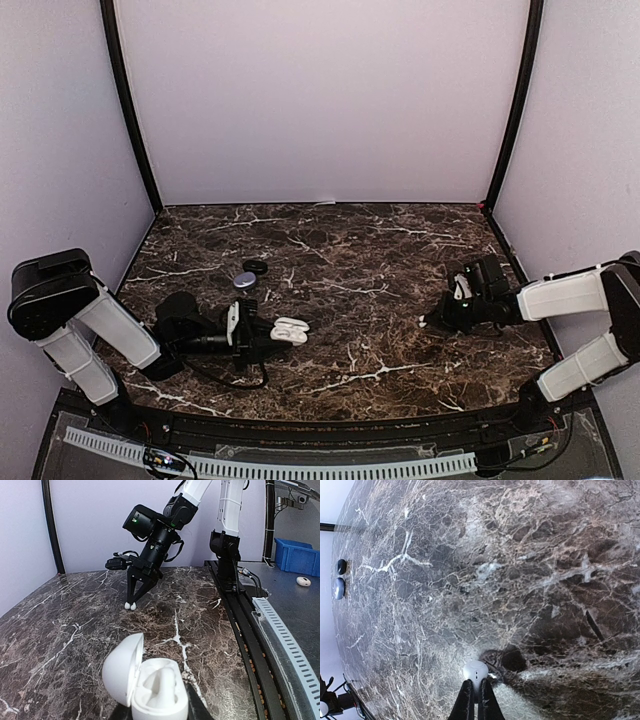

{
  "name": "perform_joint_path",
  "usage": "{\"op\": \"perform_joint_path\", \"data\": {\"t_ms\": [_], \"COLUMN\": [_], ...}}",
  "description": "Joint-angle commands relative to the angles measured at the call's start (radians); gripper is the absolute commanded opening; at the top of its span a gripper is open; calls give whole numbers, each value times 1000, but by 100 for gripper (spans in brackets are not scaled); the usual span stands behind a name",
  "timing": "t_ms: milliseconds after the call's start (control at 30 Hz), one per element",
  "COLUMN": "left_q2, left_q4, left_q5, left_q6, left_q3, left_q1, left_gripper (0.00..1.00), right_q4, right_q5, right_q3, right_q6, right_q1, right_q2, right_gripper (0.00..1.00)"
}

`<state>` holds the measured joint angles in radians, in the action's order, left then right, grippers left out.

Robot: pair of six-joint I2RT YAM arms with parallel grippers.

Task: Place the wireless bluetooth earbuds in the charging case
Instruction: Pick up the right earbud from the center of the board.

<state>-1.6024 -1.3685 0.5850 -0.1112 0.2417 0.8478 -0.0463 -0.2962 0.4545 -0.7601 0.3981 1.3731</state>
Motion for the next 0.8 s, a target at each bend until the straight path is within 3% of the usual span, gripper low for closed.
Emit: {"op": "perform_joint_path", "data": {"t_ms": [0, 267, 500, 767], "left_q2": [29, 29, 30, 27], "left_q4": [-1, -1, -3, -28], "left_q5": [3, 5, -5, 9], "left_q6": [-8, -8, -13, -4], "left_q3": [15, 14, 10, 5], "left_q1": [-4, -4, -4, -4], "left_gripper": [14, 15, 15, 15], "right_q4": [64, 95, -10, -54], "right_q5": [11, -48, -132, -162], "right_q3": [18, 50, 21, 48], "right_q6": [28, 132, 166, 266], "right_q1": [-1, -2, 15, 130], "right_q2": [-23, -66, -156, -254], "right_gripper": [0, 0, 0, 0]}}
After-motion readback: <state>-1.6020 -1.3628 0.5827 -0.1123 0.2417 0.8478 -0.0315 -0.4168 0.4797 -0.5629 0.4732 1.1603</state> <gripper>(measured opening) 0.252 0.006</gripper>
